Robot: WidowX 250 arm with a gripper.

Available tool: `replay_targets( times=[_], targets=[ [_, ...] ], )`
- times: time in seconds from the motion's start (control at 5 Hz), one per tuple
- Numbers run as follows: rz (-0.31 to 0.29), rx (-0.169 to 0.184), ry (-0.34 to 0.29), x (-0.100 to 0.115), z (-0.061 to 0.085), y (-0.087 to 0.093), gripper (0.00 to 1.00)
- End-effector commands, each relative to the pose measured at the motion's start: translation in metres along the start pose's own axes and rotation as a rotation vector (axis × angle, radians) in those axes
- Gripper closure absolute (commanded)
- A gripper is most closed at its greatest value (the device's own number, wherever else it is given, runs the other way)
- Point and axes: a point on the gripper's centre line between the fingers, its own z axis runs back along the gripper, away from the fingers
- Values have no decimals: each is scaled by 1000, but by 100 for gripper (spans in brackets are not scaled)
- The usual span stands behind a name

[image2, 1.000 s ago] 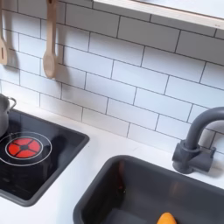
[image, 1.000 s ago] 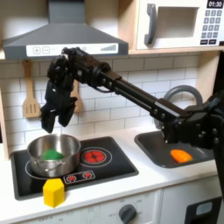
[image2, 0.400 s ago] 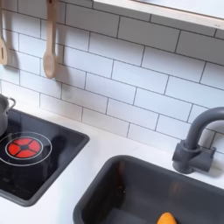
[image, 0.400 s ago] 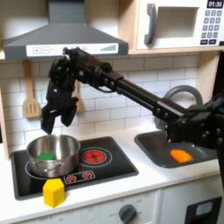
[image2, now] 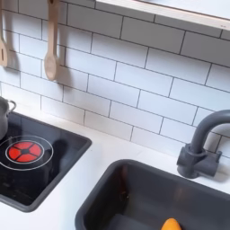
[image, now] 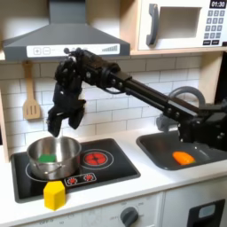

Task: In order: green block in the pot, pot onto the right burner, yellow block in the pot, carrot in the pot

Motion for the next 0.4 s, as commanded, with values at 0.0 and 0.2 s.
replay_targets(
  times=[0.0,0.2],
  targets=[
    [-67,-43,11,-11,4,-14,0],
    [-89,-50,26,-15,1,-17,0]
  ],
)
